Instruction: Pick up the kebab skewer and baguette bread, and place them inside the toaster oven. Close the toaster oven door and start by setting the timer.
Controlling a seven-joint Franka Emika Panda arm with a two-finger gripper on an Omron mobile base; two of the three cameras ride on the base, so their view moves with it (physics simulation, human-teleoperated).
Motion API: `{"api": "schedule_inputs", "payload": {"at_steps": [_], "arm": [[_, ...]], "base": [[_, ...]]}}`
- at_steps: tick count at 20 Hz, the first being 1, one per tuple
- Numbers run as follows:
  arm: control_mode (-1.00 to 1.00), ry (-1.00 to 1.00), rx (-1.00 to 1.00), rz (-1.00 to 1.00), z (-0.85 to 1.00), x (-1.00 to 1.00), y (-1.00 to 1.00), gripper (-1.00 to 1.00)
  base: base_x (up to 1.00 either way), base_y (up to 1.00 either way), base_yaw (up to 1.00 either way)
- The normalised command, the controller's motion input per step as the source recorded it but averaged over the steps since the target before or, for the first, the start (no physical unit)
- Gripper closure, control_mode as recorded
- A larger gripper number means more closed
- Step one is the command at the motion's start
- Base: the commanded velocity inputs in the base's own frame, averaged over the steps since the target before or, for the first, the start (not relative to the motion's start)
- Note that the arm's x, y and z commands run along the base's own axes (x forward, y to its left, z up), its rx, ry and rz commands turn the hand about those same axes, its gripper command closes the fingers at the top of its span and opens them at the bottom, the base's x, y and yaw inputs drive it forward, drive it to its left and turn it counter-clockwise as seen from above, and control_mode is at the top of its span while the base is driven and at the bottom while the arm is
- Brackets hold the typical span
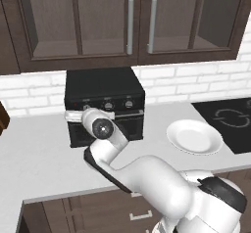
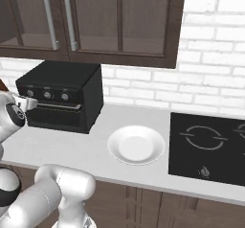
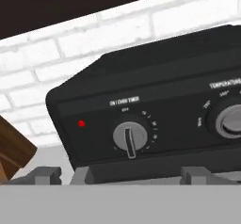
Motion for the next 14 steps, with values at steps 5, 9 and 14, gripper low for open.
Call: {"api": "schedule_inputs", "payload": {"at_steps": [5,9,14], "arm": [[-1.00,0.02,-0.10,0.00,0.24,-0.15,0.33,-1.00],[-1.00,0.00,-0.06,0.02,0.00,-0.03,0.12,-1.00],[-1.00,0.00,0.00,0.06,0.00,0.18,-0.08,-1.00]], "base": [[0.00,0.00,0.00],[0.00,0.00,0.00],[0.00,0.00,0.00]]}}
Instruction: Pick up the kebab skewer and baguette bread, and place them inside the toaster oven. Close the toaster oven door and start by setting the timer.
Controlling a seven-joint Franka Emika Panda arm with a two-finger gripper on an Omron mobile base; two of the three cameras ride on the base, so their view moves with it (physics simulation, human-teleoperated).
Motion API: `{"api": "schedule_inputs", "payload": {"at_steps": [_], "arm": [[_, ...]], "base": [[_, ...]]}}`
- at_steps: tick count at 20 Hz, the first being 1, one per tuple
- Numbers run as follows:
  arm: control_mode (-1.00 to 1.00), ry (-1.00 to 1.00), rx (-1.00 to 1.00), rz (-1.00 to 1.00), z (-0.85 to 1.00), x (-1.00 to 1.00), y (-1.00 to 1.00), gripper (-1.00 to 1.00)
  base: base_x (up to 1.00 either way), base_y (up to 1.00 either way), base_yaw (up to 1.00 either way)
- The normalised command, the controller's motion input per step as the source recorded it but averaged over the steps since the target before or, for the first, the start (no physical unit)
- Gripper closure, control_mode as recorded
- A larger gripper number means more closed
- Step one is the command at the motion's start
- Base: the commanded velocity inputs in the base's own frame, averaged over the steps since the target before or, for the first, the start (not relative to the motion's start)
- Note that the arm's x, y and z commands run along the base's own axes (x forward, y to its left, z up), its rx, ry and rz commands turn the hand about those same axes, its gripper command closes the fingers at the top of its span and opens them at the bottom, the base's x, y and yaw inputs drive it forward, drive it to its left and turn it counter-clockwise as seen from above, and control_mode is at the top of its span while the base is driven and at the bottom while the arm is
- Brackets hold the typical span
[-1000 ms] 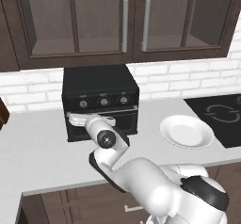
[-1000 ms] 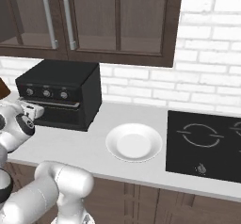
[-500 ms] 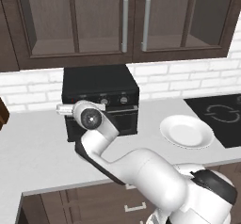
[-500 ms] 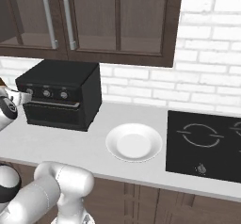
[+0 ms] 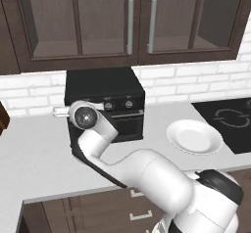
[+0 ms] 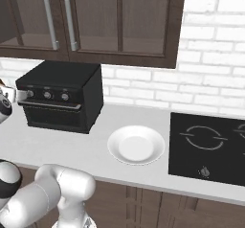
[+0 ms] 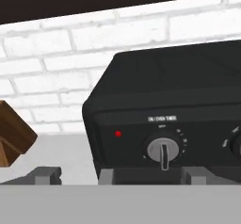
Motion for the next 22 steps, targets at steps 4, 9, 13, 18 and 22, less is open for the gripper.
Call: {"api": "schedule_inputs", "payload": {"at_steps": [4,9,13,18,22], "arm": [[-1.00,0.00,0.00,0.05,-0.02,0.36,-0.25,-1.00],[-1.00,-0.02,-0.05,0.00,-0.16,0.05,-0.11,-1.00],[-1.00,-0.04,-0.09,0.00,-0.07,0.00,0.00,-1.00],[-1.00,-0.08,-0.09,0.00,-0.09,0.04,0.00,-1.00],[-1.00,-0.04,-0.04,0.00,-0.09,0.11,-0.02,-1.00]], "base": [[0.00,0.00,0.00],[0.00,0.00,0.00],[0.00,0.00,0.00],[0.00,0.00,0.00],[0.00,0.00,0.00]]}}
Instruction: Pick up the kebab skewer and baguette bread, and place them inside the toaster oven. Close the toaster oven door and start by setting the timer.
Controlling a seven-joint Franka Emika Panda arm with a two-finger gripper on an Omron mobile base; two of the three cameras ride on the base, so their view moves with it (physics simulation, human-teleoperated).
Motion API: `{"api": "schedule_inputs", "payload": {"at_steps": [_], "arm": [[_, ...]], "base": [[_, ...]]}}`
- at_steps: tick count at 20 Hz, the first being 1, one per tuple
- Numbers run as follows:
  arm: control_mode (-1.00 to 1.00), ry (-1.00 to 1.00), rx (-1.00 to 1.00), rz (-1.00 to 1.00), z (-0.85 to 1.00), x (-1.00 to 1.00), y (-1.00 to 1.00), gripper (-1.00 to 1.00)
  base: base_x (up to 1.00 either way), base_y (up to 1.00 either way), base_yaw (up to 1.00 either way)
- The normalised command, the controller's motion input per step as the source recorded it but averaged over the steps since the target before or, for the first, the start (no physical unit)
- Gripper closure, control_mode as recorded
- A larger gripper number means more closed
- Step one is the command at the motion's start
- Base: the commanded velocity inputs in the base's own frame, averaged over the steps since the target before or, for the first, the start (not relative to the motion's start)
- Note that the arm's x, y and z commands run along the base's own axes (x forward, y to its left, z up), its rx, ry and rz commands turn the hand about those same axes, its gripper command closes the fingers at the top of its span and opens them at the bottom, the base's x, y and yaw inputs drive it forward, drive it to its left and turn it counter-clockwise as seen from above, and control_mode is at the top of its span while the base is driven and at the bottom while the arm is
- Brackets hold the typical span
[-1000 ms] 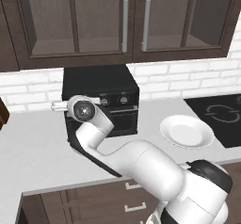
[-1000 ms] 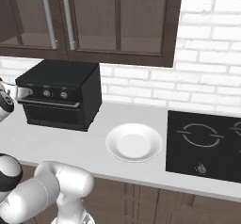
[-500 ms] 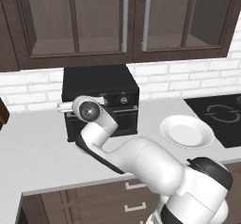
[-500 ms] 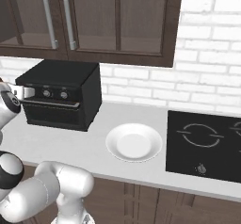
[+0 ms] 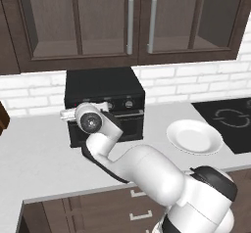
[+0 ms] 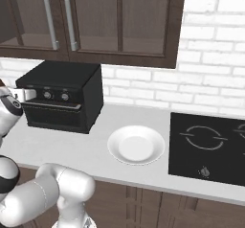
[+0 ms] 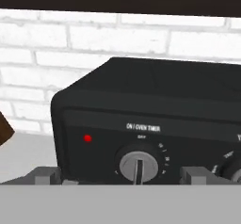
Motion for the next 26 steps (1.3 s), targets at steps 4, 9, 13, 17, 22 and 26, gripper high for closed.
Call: {"api": "schedule_inputs", "payload": {"at_steps": [4,9,13,17,22,26], "arm": [[-1.00,-0.02,-0.02,0.00,-0.13,0.19,-0.08,-1.00],[-1.00,0.00,0.00,0.00,-0.04,0.05,-0.24,-1.00],[-1.00,-0.01,-0.02,0.00,-0.05,0.00,-0.02,-1.00],[-1.00,-0.06,-0.05,0.00,-0.03,0.06,0.02,-1.00],[-1.00,-0.07,-0.03,-0.01,-0.09,0.00,0.03,-1.00],[-1.00,-0.06,-0.01,-0.03,-0.07,0.01,0.08,-1.00]], "base": [[0.00,0.00,0.00],[0.00,0.00,0.00],[0.00,0.00,0.00],[0.00,0.00,0.00],[0.00,0.00,0.00],[0.00,0.00,0.00]]}}
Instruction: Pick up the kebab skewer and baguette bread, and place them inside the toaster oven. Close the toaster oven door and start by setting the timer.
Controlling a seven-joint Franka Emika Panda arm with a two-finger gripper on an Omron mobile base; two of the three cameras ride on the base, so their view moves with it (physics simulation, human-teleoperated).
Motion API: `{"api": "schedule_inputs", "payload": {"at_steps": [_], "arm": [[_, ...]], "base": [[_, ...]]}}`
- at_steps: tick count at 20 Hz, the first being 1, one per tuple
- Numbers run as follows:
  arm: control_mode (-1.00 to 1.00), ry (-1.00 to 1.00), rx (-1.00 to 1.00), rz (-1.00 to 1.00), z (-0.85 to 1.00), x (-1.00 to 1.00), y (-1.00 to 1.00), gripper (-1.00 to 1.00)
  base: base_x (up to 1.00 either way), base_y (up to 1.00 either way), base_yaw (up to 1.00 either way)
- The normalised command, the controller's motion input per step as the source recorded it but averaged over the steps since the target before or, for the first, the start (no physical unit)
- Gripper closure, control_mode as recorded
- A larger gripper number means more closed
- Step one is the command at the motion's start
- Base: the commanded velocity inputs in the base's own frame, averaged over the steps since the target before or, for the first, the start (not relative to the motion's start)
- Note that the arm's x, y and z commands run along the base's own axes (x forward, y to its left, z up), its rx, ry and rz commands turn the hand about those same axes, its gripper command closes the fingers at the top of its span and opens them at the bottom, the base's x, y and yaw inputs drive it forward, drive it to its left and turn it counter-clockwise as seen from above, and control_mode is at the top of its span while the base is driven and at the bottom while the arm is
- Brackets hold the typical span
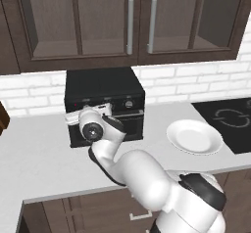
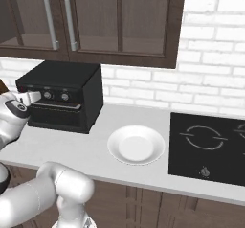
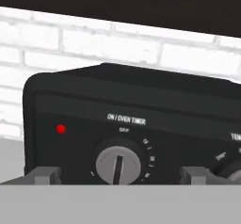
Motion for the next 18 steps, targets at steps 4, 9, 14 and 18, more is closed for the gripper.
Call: {"api": "schedule_inputs", "payload": {"at_steps": [4,9,14,18], "arm": [[-1.00,-0.01,0.00,-0.03,0.00,0.06,0.02,-1.00],[-1.00,0.00,0.00,-0.03,0.00,0.07,0.00,-1.00],[-1.00,0.00,0.00,-0.05,0.00,0.11,0.00,-1.00],[-1.00,0.00,0.00,-0.04,0.00,0.04,0.02,-1.00]], "base": [[0.00,0.00,0.00],[0.00,0.00,0.00],[0.00,0.00,0.00],[0.00,0.00,0.00]]}}
